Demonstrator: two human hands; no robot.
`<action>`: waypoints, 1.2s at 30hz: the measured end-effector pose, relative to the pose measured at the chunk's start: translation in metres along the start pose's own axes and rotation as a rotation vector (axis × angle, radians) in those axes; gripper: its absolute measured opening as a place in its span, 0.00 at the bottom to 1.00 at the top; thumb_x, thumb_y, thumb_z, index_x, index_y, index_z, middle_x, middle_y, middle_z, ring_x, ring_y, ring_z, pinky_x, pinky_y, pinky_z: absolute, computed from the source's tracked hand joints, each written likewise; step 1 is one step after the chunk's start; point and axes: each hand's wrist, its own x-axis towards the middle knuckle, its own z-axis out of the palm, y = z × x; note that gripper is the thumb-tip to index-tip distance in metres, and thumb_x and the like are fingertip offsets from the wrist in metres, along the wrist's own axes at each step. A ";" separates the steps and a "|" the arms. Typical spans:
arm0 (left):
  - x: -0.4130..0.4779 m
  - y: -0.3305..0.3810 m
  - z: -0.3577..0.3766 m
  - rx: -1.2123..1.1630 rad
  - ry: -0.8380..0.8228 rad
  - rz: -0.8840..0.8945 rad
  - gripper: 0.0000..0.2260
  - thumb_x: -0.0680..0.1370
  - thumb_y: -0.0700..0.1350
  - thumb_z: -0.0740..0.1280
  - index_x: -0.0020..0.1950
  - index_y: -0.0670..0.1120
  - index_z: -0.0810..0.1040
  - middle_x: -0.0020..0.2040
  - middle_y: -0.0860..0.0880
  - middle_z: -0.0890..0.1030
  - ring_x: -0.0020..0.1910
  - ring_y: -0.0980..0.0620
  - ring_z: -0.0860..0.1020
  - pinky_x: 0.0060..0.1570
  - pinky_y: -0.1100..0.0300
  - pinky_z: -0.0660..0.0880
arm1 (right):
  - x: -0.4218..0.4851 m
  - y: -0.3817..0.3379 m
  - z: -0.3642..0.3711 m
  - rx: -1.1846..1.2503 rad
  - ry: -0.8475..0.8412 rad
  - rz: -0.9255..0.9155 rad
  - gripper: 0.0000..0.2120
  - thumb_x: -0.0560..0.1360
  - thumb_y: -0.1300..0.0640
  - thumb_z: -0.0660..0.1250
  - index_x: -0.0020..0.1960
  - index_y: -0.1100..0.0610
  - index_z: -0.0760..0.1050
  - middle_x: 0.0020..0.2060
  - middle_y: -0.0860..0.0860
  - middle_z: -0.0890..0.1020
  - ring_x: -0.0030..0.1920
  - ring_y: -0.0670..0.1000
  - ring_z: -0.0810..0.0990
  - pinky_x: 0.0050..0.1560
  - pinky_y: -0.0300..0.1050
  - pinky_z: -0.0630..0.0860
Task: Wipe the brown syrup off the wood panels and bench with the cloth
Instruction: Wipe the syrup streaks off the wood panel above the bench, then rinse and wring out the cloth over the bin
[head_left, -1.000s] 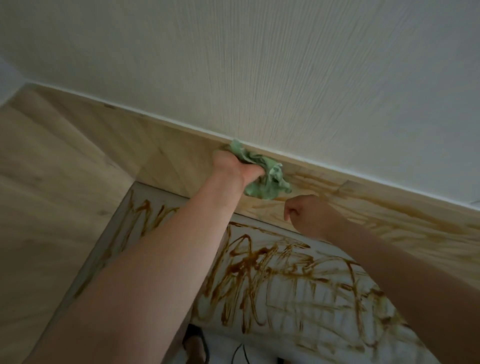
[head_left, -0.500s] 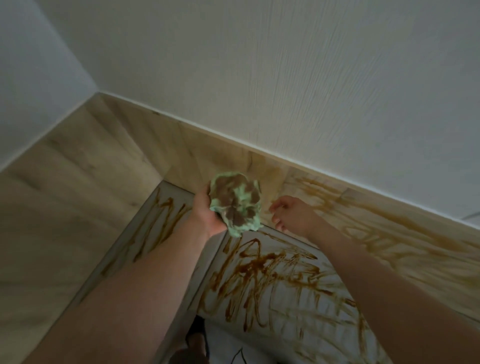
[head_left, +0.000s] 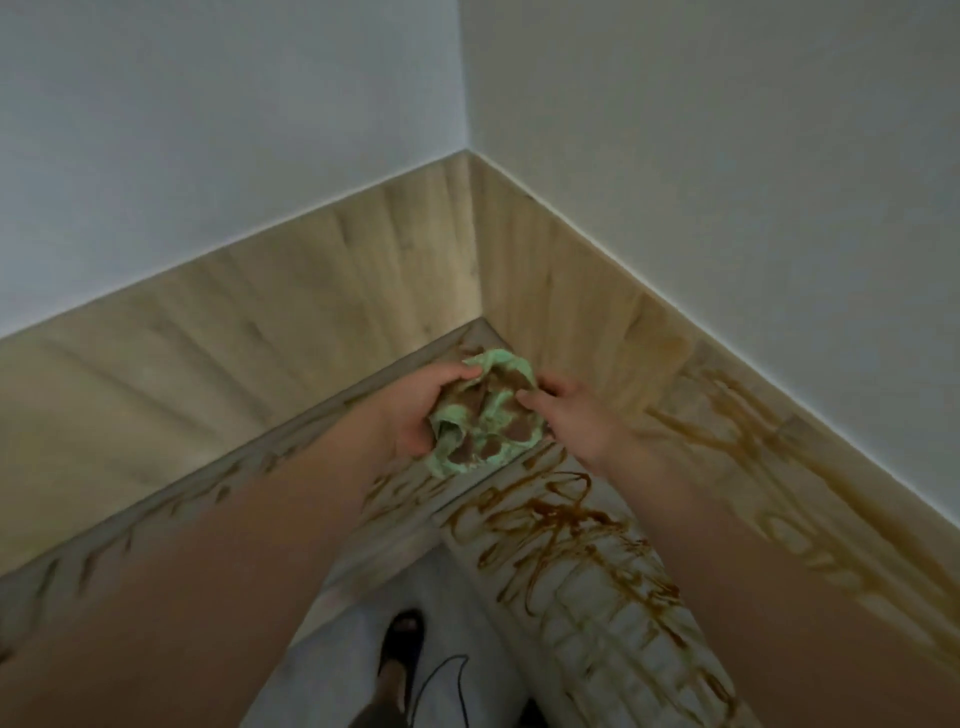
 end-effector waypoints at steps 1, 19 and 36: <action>-0.009 -0.007 -0.013 0.004 0.035 0.014 0.18 0.82 0.49 0.64 0.67 0.40 0.81 0.64 0.39 0.83 0.60 0.41 0.83 0.61 0.48 0.78 | -0.001 -0.001 0.011 -0.019 0.005 -0.004 0.08 0.81 0.52 0.68 0.58 0.49 0.83 0.50 0.50 0.88 0.52 0.52 0.87 0.61 0.57 0.82; -0.265 -0.191 -0.274 -0.117 0.560 0.235 0.13 0.82 0.51 0.66 0.57 0.42 0.82 0.55 0.42 0.86 0.48 0.47 0.85 0.53 0.52 0.82 | -0.090 0.012 0.336 -0.297 -0.295 0.046 0.11 0.70 0.57 0.69 0.52 0.50 0.75 0.50 0.56 0.82 0.50 0.58 0.82 0.45 0.53 0.77; -0.511 -0.473 -0.305 -0.381 1.259 0.250 0.07 0.79 0.41 0.67 0.48 0.52 0.82 0.45 0.47 0.81 0.43 0.48 0.79 0.42 0.57 0.76 | -0.264 0.114 0.566 -0.943 -1.092 -0.359 0.22 0.76 0.59 0.70 0.65 0.46 0.66 0.54 0.52 0.78 0.41 0.50 0.78 0.41 0.47 0.75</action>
